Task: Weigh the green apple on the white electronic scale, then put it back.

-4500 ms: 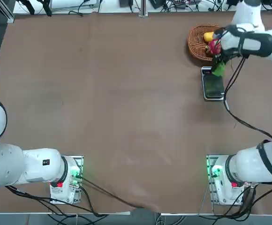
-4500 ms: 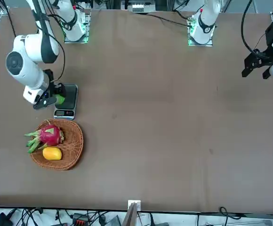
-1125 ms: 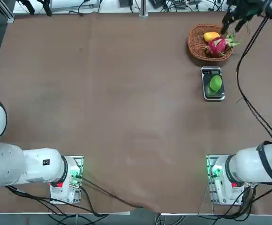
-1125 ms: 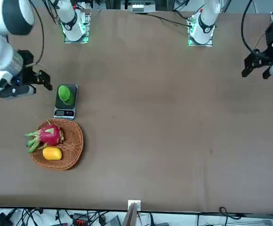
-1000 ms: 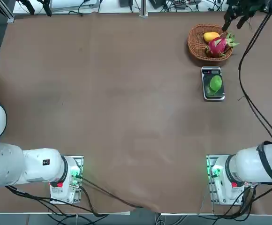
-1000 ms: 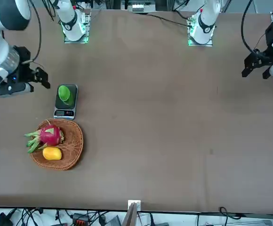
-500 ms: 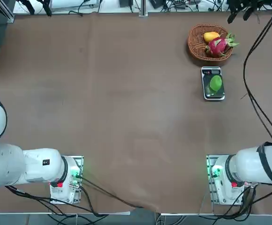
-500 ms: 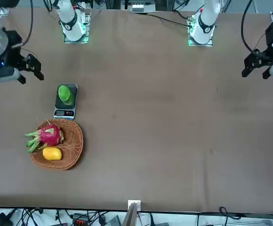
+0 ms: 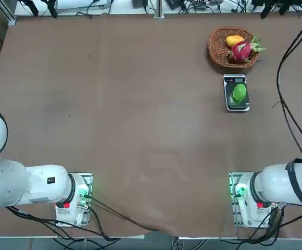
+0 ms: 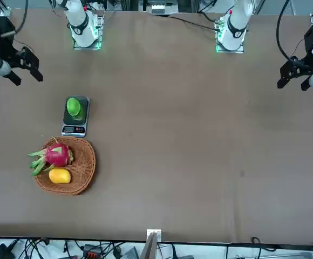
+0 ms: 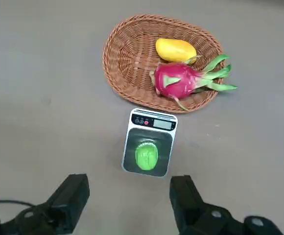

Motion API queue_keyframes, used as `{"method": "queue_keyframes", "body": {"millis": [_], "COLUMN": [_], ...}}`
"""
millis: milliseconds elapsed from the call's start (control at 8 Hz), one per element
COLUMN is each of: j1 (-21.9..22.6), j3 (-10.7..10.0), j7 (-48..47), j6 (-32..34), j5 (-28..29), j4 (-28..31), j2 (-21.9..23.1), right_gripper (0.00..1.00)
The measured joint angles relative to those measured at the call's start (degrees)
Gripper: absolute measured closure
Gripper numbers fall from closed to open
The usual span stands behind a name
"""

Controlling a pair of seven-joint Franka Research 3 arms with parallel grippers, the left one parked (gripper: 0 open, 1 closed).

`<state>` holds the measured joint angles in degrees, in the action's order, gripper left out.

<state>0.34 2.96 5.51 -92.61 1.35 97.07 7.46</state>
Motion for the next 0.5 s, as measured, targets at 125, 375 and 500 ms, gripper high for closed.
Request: {"method": "queue_keyframes", "body": {"millis": [125, 375, 500], "j1": [0.0, 0.0, 0.0], "j3": [0.0, 0.0, 0.0], "j7": [0.0, 0.0, 0.0], "j6": [0.9, 1.2, 1.3], "j5": [0.0, 0.0, 0.0], "j4": [-1.0, -1.3, -1.3], "j2": [0.0, 0.0, -0.1], "right_gripper": [0.0, 0.0, 0.0]}}
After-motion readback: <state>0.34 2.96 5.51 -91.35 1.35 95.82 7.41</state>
